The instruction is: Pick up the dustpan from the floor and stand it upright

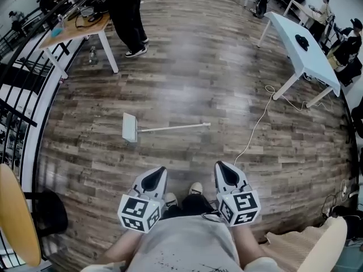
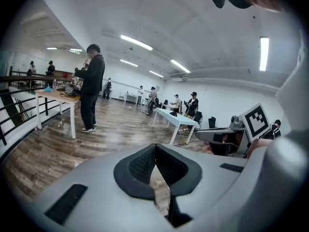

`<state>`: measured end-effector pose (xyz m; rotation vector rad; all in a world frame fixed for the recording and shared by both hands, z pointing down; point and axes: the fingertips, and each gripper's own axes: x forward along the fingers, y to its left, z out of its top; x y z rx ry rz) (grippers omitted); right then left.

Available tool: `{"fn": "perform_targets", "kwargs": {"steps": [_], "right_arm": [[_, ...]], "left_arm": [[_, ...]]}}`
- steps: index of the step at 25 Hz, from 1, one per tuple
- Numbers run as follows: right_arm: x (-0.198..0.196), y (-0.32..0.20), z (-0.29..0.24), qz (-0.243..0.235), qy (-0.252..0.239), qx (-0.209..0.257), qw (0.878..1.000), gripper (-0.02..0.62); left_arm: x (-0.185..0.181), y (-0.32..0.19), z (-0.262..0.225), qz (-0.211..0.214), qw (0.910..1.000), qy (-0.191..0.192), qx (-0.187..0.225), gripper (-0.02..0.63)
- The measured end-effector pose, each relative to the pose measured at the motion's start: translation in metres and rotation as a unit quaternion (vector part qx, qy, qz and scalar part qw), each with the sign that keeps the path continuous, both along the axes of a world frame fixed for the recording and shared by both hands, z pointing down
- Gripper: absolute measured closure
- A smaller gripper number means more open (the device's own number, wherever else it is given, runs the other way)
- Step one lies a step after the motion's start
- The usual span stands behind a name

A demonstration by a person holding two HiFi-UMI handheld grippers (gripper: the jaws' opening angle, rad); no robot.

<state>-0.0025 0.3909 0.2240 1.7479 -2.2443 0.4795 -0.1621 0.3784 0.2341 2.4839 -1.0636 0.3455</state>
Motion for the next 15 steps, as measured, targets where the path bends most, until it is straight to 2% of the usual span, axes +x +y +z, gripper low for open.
{"fn": "perform_targets", "kwargs": {"steps": [7,15], "right_arm": [[0.016,-0.032,0.012,0.001,-0.006,-0.008,1.000,0.569],[0.064,-0.140,0.022,-0.026,-0.010,-0.008,1.000,0.569]], "left_arm": [[0.020,-0.036,0.005,0.007,1.0000,0.001,-0.002,0.584],[0.064,-0.128,0.004,-0.014,0.9999,0.008,0.007,0.583]]}}
